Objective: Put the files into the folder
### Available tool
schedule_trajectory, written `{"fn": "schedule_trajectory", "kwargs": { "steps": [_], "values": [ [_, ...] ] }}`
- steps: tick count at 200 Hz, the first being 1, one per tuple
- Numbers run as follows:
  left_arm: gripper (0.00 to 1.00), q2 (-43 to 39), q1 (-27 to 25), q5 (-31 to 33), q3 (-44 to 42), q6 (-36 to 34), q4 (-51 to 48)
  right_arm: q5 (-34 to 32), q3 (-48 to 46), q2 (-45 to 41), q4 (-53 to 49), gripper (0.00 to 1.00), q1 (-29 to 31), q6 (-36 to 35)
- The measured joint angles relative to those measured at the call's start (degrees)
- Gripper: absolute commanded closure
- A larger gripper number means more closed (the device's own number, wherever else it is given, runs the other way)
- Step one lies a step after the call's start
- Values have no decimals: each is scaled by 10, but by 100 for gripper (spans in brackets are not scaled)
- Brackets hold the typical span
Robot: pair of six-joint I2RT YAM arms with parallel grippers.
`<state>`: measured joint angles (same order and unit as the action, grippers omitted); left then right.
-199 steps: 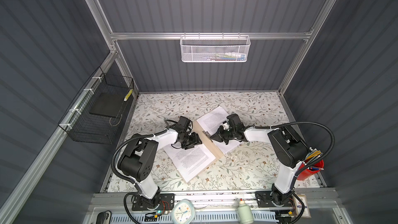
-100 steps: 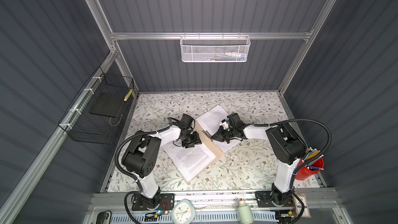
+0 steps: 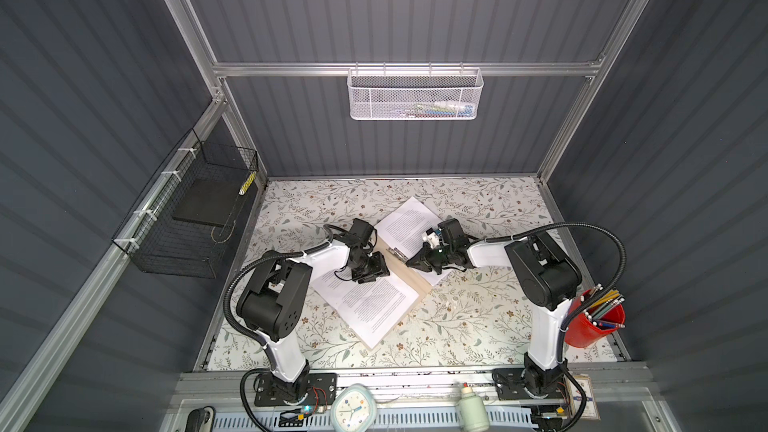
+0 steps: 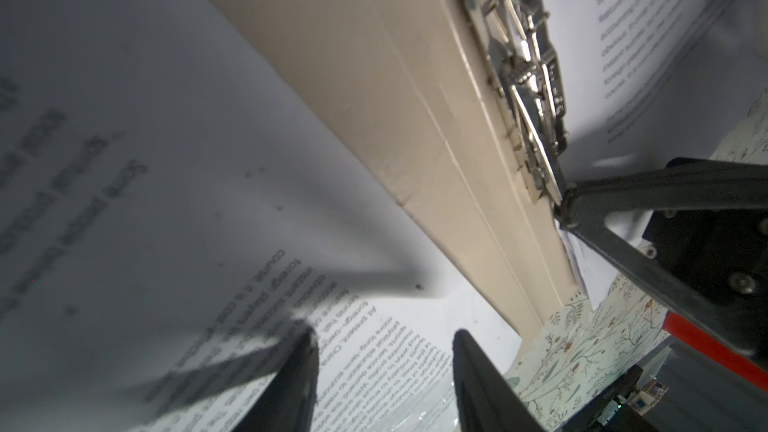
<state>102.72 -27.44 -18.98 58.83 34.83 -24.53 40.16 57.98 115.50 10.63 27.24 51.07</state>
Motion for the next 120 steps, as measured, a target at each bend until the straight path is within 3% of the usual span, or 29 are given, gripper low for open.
{"fn": "schedule_trajectory", "kwargs": {
  "steps": [120],
  "values": [
    [46,6,1,-1,1,-4,24,-23,-2,39,92,100,-3,21]
  ]
}}
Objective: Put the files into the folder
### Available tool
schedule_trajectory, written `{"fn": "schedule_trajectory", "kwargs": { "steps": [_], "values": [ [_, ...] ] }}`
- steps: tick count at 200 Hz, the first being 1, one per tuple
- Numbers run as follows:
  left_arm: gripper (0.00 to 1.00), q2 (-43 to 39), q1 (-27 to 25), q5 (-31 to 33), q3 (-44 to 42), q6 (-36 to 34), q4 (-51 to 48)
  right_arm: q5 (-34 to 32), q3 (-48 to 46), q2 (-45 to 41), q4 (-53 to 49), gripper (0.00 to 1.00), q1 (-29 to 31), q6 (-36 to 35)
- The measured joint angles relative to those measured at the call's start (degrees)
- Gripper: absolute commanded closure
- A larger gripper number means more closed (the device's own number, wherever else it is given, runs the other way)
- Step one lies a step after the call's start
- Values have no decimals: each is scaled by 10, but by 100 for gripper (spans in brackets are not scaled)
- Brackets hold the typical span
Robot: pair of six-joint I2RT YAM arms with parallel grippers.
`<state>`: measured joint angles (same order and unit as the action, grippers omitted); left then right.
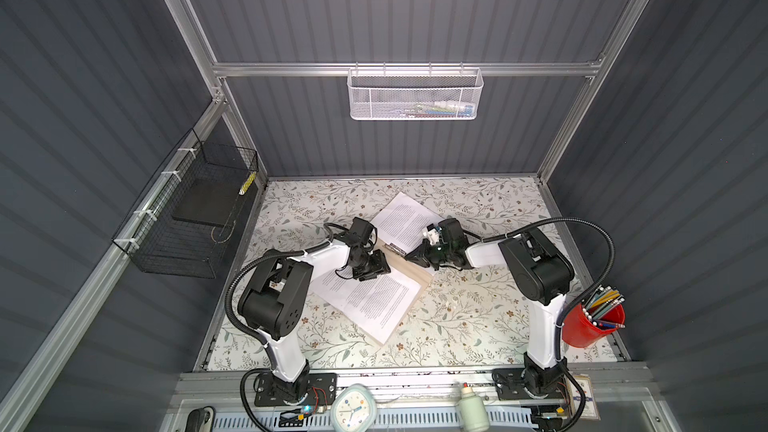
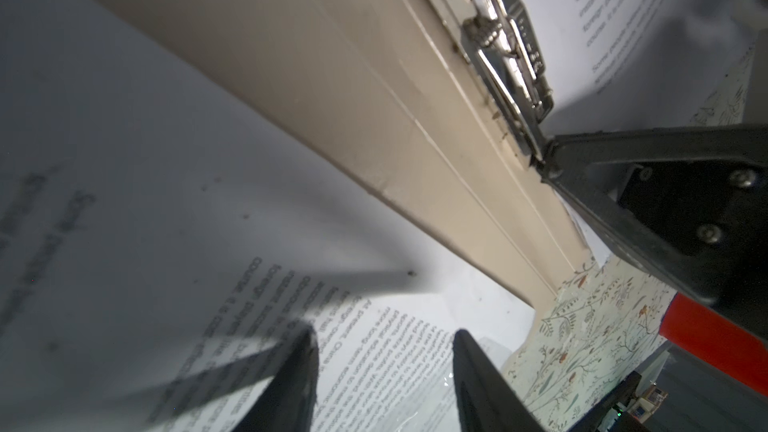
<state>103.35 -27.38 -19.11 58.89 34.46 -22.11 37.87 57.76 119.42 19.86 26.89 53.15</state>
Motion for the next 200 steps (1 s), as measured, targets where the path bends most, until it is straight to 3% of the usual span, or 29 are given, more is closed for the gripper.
{"fn": "schedule_trajectory", "kwargs": {
  "steps": [69,200],
  "values": [
    [46,2,0,-10,0,0,3,-72,-23,-36,9,100,30,7],
    [45,5,3,-21,3,-5,1,-77,-3,-47,-42,100,34,-2]
  ]
}}
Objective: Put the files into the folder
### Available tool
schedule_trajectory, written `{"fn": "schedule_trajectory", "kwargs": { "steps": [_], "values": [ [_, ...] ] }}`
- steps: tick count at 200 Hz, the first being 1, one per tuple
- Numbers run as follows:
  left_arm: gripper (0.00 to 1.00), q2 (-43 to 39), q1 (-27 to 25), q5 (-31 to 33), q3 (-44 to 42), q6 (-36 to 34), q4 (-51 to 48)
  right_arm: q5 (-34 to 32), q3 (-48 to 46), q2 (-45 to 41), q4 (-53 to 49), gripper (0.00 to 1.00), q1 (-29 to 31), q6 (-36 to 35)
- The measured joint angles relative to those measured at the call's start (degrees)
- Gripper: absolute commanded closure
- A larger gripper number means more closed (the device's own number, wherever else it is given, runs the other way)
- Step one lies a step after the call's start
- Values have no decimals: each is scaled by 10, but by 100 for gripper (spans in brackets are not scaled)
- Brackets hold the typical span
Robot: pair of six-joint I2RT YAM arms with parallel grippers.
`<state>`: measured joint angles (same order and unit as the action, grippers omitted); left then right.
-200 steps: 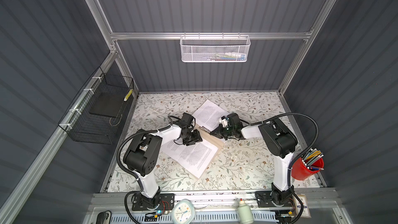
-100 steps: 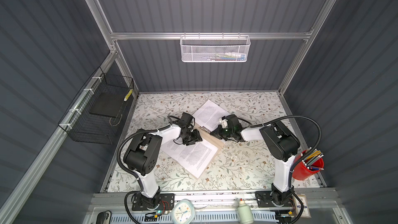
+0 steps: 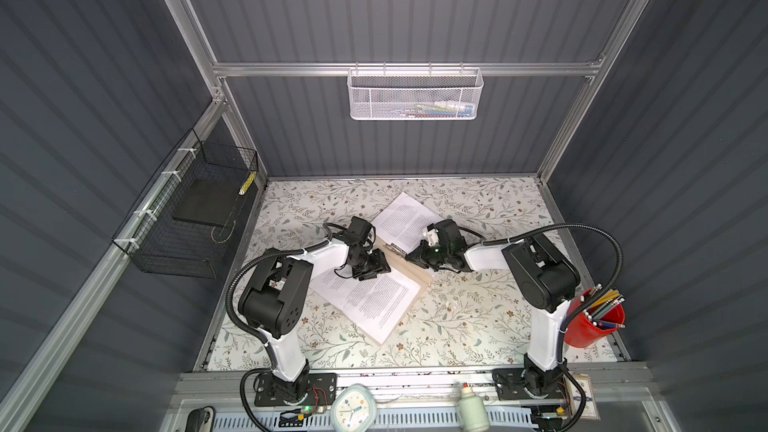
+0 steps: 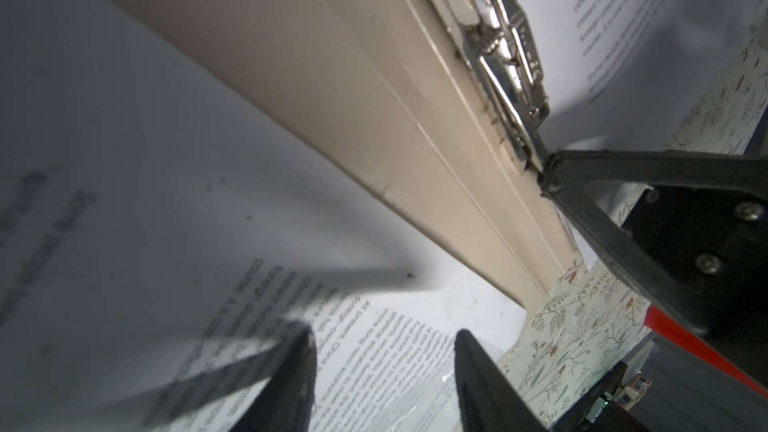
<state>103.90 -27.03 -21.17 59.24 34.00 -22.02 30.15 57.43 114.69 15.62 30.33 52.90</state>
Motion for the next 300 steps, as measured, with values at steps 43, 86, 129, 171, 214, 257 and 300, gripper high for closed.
{"fn": "schedule_trajectory", "kwargs": {
  "steps": [43,86,129,171,214,257,300],
  "values": [
    [45,0,0,0,0,0,0,-33,44,15,-64,100,10,-32],
    [45,0,0,0,0,0,0,-46,50,25,-59,100,14,-33],
    [45,1,1,0,0,0,2,-33,65,68,10,100,15,-8],
    [46,2,1,-1,-1,0,7,-43,70,80,40,100,23,3],
    [44,2,1,-3,0,0,6,-86,12,26,48,90,31,7],
    [33,4,1,-9,20,-9,-2,-49,-28,-43,-23,54,47,-19],
    [0,-2,-2,17,57,-45,-42,3,-30,-79,-85,25,24,-45]
  ]
}}
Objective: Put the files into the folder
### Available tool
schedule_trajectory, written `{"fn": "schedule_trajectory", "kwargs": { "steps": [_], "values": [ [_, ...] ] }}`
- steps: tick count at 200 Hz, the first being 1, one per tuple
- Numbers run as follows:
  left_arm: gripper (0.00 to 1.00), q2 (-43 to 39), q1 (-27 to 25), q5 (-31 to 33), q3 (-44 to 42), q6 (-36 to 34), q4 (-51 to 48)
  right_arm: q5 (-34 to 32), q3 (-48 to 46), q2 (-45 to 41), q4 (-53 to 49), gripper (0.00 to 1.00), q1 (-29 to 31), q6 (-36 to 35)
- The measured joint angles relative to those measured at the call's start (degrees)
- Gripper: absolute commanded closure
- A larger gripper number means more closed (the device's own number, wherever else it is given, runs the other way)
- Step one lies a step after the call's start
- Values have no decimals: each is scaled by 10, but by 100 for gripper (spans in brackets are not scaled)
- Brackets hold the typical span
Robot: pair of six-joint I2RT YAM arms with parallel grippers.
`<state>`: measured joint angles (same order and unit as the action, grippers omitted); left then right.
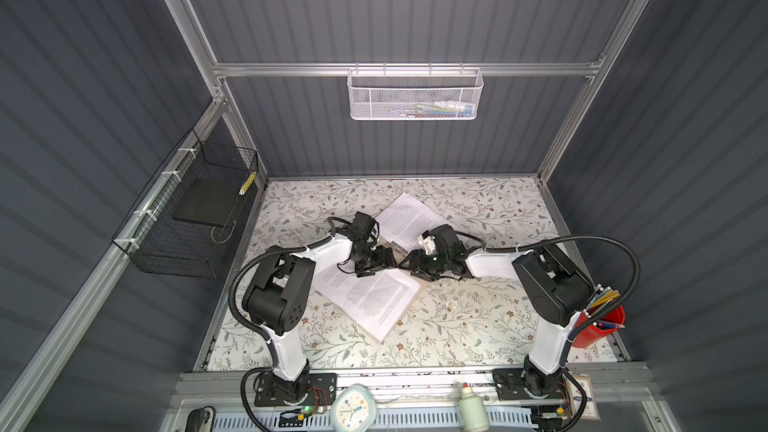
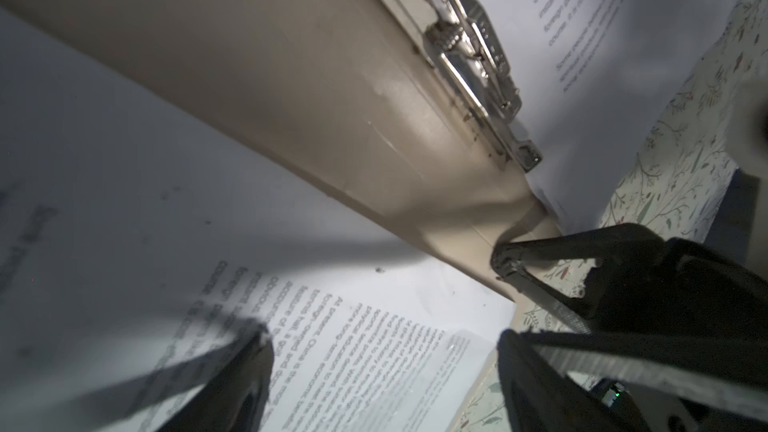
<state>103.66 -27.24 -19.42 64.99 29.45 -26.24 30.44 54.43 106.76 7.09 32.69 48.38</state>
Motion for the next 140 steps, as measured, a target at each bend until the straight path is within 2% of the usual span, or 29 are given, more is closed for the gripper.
{"fn": "schedule_trajectory", "kwargs": {
  "steps": [24,60,95,116,140],
  "values": [
    [0,-50,0,44,-8,1,-32,-9,50,-5,-89,15,-48,-51],
    [0,-238,7,106,-93,50,-76,-91,165,6,-236,2,-122,-153],
    [0,-377,21,107,-252,145,-76,-176,247,41,-363,1,-156,-227],
    [0,-413,21,105,-323,196,-70,-199,319,96,-401,1,-181,-256],
    [0,-436,21,106,-359,235,-50,-208,399,155,-441,1,-212,-275]
  ]
}}
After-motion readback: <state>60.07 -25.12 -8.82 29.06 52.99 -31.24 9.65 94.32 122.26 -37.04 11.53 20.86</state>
